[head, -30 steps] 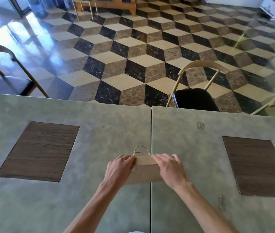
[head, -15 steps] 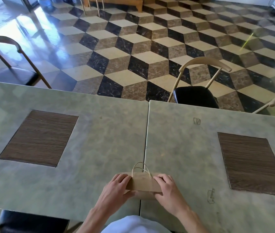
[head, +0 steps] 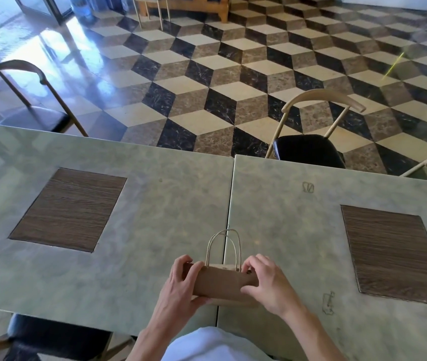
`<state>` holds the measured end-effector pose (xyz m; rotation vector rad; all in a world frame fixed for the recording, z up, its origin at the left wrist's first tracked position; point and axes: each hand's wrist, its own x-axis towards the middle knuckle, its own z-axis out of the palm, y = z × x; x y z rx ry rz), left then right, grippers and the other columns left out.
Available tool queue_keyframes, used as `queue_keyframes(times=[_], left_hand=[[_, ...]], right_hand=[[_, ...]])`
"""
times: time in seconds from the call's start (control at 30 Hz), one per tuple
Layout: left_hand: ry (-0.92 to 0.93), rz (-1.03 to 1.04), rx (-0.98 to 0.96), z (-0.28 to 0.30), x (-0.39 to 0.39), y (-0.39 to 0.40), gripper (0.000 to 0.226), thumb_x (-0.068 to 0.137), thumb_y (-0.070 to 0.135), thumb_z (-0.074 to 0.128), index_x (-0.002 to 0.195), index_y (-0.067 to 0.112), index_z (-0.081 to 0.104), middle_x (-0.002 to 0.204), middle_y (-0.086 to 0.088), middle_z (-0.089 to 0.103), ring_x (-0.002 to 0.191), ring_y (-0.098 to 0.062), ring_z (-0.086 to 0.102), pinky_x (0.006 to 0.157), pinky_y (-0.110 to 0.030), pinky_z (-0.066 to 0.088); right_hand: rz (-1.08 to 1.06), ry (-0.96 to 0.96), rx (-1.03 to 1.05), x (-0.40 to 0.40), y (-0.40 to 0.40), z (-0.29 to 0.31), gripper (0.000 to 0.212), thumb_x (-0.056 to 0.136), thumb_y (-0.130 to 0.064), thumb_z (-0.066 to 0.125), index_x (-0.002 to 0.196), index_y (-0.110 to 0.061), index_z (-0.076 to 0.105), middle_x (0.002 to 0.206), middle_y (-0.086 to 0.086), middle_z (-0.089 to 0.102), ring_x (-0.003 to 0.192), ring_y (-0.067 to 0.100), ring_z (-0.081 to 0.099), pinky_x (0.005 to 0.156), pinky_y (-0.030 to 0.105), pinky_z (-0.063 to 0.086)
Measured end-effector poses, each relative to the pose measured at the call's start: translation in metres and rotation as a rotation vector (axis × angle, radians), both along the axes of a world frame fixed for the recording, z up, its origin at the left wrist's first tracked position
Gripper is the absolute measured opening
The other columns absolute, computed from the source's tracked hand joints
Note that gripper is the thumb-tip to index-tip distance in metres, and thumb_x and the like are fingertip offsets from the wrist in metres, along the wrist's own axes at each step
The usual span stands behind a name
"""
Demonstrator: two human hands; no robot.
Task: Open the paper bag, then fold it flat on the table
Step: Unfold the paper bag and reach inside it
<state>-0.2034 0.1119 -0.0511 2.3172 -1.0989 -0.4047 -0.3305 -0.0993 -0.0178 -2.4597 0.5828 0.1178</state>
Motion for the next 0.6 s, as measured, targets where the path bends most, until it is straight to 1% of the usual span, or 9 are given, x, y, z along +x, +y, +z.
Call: queue_keyframes(times=[0.13, 0.2, 0.27, 0.33, 0.4, 0.43, 0.5, 0.57, 0.6], left_hand=[[-0.034, 0.017, -0.034, 0.003, -0.005, 0.002, 0.062, 0.067, 0.042, 0.082, 0.118, 0.03, 0.049, 0.128, -0.002, 0.029, 0.108, -0.017, 0.045, 0.087, -0.026, 0.049], [0.03, 0.023, -0.062, 0.007, -0.005, 0.003, 0.043, 0.076, 0.051, 0.071, 0.109, 0.029, 0.054, 0.125, 0.0, 0.028, 0.11, -0.014, 0.041, 0.092, -0.022, 0.043], [0.162, 0.077, -0.104, 0.015, -0.003, 0.0, 0.028, 0.084, 0.062, 0.051, 0.093, 0.036, 0.058, 0.121, 0.001, 0.032, 0.115, -0.014, 0.039, 0.097, -0.024, 0.037], [0.3, 0.205, -0.152, 0.025, 0.001, -0.005, 0.043, 0.09, 0.063, 0.036, 0.072, 0.035, 0.064, 0.115, 0.002, 0.042, 0.119, -0.009, 0.039, 0.099, -0.025, 0.032], [0.383, 0.362, -0.155, 0.031, 0.009, -0.009, 0.057, 0.096, 0.053, 0.038, 0.057, 0.027, 0.069, 0.108, 0.003, 0.051, 0.113, -0.009, 0.046, 0.096, -0.025, 0.031], [0.366, 0.4, -0.107, 0.031, 0.014, -0.01, 0.055, 0.096, 0.047, 0.043, 0.054, 0.024, 0.069, 0.105, 0.001, 0.053, 0.11, -0.013, 0.048, 0.095, -0.026, 0.032], [0.256, 0.357, 0.047, 0.031, 0.022, -0.01, 0.046, 0.094, 0.042, 0.053, 0.058, 0.021, 0.073, 0.098, -0.003, 0.053, 0.107, -0.02, 0.045, 0.092, -0.026, 0.03], [0.185, 0.257, 0.208, 0.034, 0.026, -0.009, 0.03, 0.091, 0.042, 0.059, 0.072, 0.026, 0.076, 0.096, 0.0, 0.046, 0.104, -0.019, 0.038, 0.085, -0.02, 0.024], [0.189, 0.208, 0.268, 0.037, 0.027, -0.01, 0.021, 0.088, 0.041, 0.061, 0.079, 0.029, 0.076, 0.095, 0.002, 0.042, 0.102, -0.017, 0.036, 0.082, -0.019, 0.027]], right_hand=[[0.026, -0.037, -0.001, -0.006, 0.005, 0.004, 0.025, 0.072, -0.035, 0.077, 0.083, -0.031, 0.055, 0.081, -0.017, 0.05, 0.08, 0.002, 0.045, 0.08, 0.028, 0.042], [0.028, -0.069, -0.022, -0.009, 0.008, 0.006, 0.021, 0.075, -0.035, 0.075, 0.081, -0.031, 0.055, 0.081, -0.016, 0.052, 0.08, 0.002, 0.048, 0.081, 0.027, 0.041], [0.023, -0.103, -0.041, -0.011, 0.011, 0.009, 0.021, 0.076, -0.034, 0.075, 0.079, -0.031, 0.054, 0.079, -0.016, 0.05, 0.078, 0.002, 0.048, 0.081, 0.027, 0.042], [0.019, -0.14, -0.074, -0.013, 0.013, 0.012, 0.025, 0.075, -0.032, 0.076, 0.076, -0.031, 0.052, 0.077, -0.017, 0.047, 0.076, 0.001, 0.047, 0.079, 0.025, 0.041], [0.005, -0.183, -0.102, -0.014, 0.013, 0.016, 0.028, 0.073, -0.027, 0.079, 0.073, -0.03, 0.051, 0.076, -0.017, 0.045, 0.075, 0.001, 0.047, 0.077, 0.024, 0.041], [-0.001, -0.201, -0.113, -0.015, 0.014, 0.017, 0.03, 0.072, -0.023, 0.08, 0.071, -0.03, 0.051, 0.076, -0.016, 0.046, 0.075, 0.002, 0.048, 0.077, 0.024, 0.041], [0.004, -0.23, -0.144, -0.016, 0.018, 0.019, 0.031, 0.072, -0.015, 0.08, 0.07, -0.027, 0.051, 0.077, -0.015, 0.048, 0.075, 0.004, 0.049, 0.078, 0.027, 0.043], [0.023, -0.26, -0.175, -0.018, 0.022, 0.018, 0.029, 0.073, -0.008, 0.076, 0.069, -0.023, 0.051, 0.077, -0.012, 0.049, 0.073, 0.008, 0.05, 0.077, 0.031, 0.046], [0.031, -0.271, -0.187, -0.019, 0.024, 0.018, 0.028, 0.074, -0.006, 0.074, 0.068, -0.022, 0.051, 0.076, -0.011, 0.049, 0.072, 0.01, 0.05, 0.076, 0.031, 0.047]])
